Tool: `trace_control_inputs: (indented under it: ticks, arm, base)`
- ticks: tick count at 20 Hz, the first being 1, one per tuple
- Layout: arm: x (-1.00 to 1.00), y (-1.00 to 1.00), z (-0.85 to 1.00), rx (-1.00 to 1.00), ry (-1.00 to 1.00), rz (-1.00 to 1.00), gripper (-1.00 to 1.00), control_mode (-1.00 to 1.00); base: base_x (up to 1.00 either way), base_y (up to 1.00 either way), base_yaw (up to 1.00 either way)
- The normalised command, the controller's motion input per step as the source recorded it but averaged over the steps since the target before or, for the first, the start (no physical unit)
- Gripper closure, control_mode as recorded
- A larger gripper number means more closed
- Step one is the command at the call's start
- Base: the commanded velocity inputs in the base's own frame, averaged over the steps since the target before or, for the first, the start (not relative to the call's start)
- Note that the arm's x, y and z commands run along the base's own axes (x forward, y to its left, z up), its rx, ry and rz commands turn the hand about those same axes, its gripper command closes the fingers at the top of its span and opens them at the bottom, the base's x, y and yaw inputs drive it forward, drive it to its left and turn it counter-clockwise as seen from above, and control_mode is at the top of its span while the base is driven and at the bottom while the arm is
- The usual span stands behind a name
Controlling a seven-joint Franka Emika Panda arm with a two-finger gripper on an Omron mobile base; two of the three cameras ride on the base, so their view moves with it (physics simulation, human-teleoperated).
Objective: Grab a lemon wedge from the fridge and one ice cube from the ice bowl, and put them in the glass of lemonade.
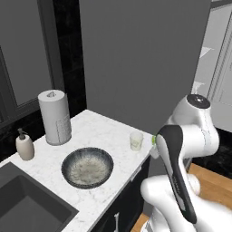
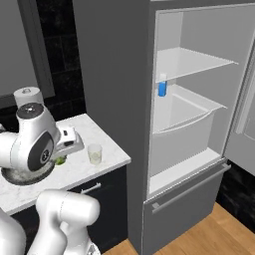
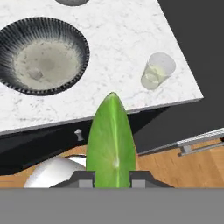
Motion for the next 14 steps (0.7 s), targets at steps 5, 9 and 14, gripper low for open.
trace_control_inputs:
  ticks: [5, 9, 14]
  arm:
    - [0.00, 0.06, 0.01, -0.44, 0.00, 0.40, 1.00, -1.00]
    - [0.00, -0.01, 0.03, -0.40, 0.00, 0.32, 1.00, -1.00]
    - [0.07, -0.25, 0.03, -0.23, 0.00, 0.36, 1.00, -1.00]
  base:
    - [0.00, 0.00, 0.00]
    - [0.00, 0.00, 0.00]
    - [0.00, 0.00, 0.00]
